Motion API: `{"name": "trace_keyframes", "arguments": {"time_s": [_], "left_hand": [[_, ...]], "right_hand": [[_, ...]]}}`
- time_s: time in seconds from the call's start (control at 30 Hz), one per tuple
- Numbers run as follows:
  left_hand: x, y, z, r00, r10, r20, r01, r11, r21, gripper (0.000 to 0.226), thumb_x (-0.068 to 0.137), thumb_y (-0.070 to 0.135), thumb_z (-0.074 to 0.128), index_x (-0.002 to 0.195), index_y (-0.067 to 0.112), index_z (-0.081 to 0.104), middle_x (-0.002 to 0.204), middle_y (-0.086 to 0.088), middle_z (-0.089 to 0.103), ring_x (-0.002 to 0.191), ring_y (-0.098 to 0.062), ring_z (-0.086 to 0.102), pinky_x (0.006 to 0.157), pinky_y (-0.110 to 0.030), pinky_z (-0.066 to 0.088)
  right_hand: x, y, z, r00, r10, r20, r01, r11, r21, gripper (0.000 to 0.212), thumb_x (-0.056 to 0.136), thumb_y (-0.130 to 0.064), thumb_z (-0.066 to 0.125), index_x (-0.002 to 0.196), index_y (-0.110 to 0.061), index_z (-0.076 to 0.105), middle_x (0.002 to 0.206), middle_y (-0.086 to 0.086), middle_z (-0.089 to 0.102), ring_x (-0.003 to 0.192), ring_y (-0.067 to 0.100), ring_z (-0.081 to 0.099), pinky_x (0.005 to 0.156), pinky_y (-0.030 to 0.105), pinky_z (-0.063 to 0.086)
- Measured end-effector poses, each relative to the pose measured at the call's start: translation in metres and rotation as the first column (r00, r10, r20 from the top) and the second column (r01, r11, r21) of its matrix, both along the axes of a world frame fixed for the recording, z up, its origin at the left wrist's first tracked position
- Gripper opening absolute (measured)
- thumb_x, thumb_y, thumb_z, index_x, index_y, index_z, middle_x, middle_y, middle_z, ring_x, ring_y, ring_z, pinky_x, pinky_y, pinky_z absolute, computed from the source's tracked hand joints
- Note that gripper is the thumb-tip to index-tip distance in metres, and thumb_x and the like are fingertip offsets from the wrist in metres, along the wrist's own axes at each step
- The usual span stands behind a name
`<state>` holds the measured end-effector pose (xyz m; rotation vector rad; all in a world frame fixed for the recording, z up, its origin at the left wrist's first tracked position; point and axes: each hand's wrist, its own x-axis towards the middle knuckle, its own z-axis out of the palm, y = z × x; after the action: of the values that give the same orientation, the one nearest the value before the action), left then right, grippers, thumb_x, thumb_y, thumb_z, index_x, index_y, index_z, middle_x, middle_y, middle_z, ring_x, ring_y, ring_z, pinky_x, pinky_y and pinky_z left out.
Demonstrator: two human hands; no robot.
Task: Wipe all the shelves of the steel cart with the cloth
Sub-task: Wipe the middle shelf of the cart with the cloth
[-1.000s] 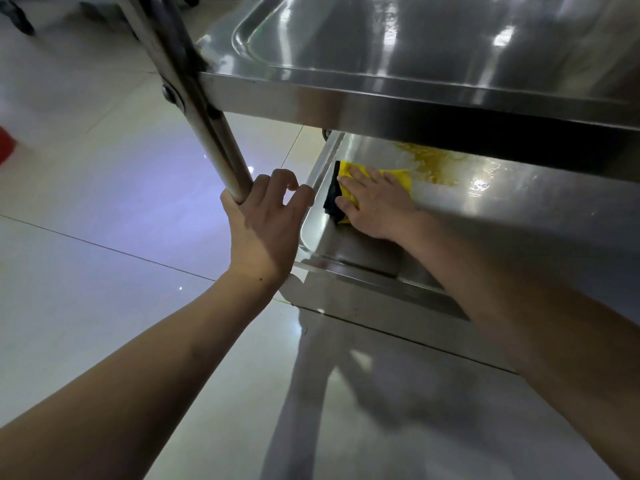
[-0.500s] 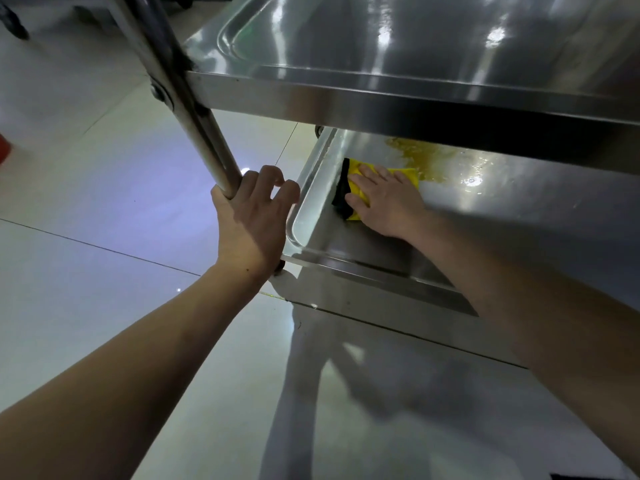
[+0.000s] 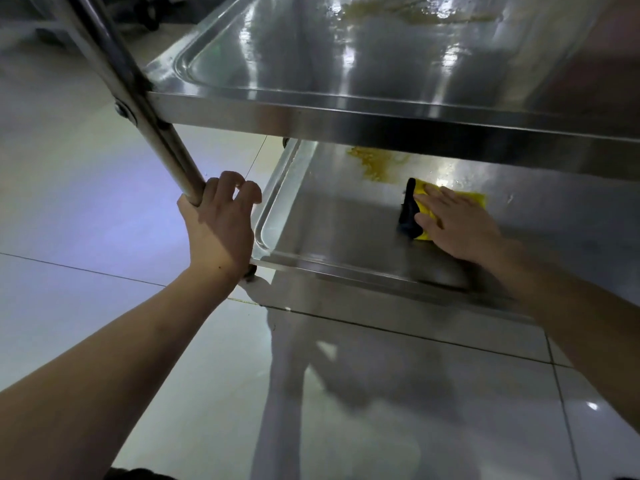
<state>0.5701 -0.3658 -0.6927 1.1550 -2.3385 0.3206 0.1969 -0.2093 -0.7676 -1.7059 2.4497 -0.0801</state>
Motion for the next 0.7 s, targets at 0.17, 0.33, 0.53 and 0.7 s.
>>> {"name": "trace_keyframes", "arguments": {"time_s": [0.17, 0.33, 0.53, 0.7], "left_hand": [[-0.005, 0.004, 0.002, 0.999, -0.011, -0.049, 0.014, 0.999, 0.050, 0.064, 0.051, -0.010, 0.025, 0.096, 0.017, 0.063, 0.110, -0.004, 0.057, 0.096, -0.024, 0.047, 0.076, -0.037, 0.020], [-0.004, 0.003, 0.003, 0.997, -0.041, -0.063, 0.045, 0.997, 0.063, 0.065, 0.052, -0.005, 0.019, 0.094, 0.017, 0.064, 0.109, -0.005, 0.056, 0.093, -0.025, 0.047, 0.076, -0.037, 0.019], [-0.002, 0.004, 0.004, 0.998, -0.066, -0.017, 0.067, 0.996, 0.051, 0.072, 0.056, 0.001, 0.008, 0.098, 0.017, 0.064, 0.111, -0.007, 0.056, 0.093, -0.026, 0.048, 0.075, -0.038, 0.021], [-0.001, 0.006, 0.005, 0.998, -0.056, 0.002, 0.056, 0.997, 0.057, 0.072, 0.058, 0.001, 0.010, 0.102, 0.018, 0.064, 0.112, -0.007, 0.057, 0.097, -0.025, 0.049, 0.073, -0.037, 0.018]], "right_hand": [[-0.003, 0.005, 0.001, 0.999, -0.034, -0.004, 0.034, 0.999, 0.026, 0.062, 0.107, -0.059, 0.019, 0.165, -0.036, 0.020, 0.174, -0.008, 0.009, 0.161, 0.018, 0.008, 0.129, 0.045, 0.010], [0.013, -0.006, 0.004, 0.999, -0.049, 0.016, 0.049, 0.999, 0.020, 0.061, 0.108, -0.056, 0.020, 0.165, -0.036, 0.020, 0.175, -0.007, 0.008, 0.161, 0.020, 0.005, 0.130, 0.048, 0.008], [0.070, -0.056, 0.007, 0.998, 0.048, 0.027, -0.048, 0.999, 0.004, 0.060, 0.109, -0.057, 0.021, 0.165, -0.037, 0.019, 0.175, -0.005, 0.009, 0.161, 0.023, 0.005, 0.129, 0.050, 0.008], [0.106, -0.081, 0.004, 0.993, 0.118, 0.015, -0.118, 0.993, 0.019, 0.063, 0.108, -0.061, 0.014, 0.166, -0.038, 0.013, 0.175, -0.006, 0.004, 0.162, 0.023, 0.000, 0.130, 0.050, 0.003]]}}
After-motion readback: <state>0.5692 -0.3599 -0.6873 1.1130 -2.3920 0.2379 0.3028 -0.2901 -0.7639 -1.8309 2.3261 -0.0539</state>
